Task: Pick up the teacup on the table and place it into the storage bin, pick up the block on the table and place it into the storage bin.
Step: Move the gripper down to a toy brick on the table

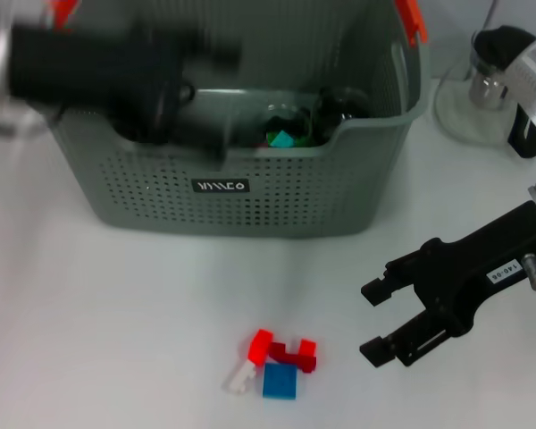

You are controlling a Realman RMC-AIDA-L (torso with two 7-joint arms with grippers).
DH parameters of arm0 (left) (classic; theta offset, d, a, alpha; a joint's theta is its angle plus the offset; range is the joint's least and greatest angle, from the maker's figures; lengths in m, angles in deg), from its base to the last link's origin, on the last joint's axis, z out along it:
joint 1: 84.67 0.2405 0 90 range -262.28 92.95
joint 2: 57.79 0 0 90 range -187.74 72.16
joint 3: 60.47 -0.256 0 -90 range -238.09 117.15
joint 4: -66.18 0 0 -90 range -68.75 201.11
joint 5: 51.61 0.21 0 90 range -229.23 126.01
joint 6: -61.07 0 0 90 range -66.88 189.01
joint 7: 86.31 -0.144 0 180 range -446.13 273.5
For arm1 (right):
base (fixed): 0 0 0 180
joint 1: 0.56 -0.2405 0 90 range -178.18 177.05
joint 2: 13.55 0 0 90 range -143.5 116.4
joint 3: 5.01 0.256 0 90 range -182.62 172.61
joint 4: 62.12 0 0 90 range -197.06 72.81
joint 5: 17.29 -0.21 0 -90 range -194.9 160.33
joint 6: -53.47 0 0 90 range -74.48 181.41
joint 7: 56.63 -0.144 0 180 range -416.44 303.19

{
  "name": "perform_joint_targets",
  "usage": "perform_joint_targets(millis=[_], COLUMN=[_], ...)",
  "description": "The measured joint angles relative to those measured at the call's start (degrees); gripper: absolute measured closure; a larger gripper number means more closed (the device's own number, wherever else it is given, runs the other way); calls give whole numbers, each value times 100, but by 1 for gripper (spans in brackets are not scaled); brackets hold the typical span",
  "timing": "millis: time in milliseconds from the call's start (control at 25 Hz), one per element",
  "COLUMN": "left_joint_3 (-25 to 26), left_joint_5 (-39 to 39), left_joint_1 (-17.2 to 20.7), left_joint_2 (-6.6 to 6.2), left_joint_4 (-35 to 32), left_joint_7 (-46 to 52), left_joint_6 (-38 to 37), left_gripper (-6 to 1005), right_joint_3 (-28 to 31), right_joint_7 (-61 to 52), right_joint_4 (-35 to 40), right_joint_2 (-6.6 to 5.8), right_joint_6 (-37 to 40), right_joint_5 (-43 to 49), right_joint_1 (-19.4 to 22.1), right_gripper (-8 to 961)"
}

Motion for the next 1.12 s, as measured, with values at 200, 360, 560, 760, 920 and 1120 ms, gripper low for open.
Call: perform_joint_targets(millis=[200, 360, 560, 760, 920, 1120], left_joint_3=[-168, -306, -477, -933, -1205, -1551], left_joint_5=[181, 601, 1307, 1747, 1963, 2251], left_joint_1=[801, 1072, 994, 934, 826, 707], left_joint_2=[311, 425, 428, 445, 449, 440], left_joint_4=[-373, -168, 530, 962, 1355, 1612], left_joint_7=[-916, -1480, -1882, -2082, -2184, -2465], left_joint_6=[-438, -505, -305, 184, 469, 733], left_gripper=[36, 36, 36, 35, 35, 35], right_joint_3=[0, -2, -2, -2, -3, -2], right_joint_7=[16, -17, -51, -134, -152, -188], right_joint_4=[-237, -260, -298, -300, -302, -323], right_joint_2=[-64, -67, -52, -39, -27, -19], right_joint_6=[-115, -177, -230, -284, -323, -363], right_joint_5=[0, -1, -1, -1, -1, -1], right_joint_1=[-29, -81, -159, -192, -203, -216], right_gripper=[14, 14, 14, 15, 15, 15])
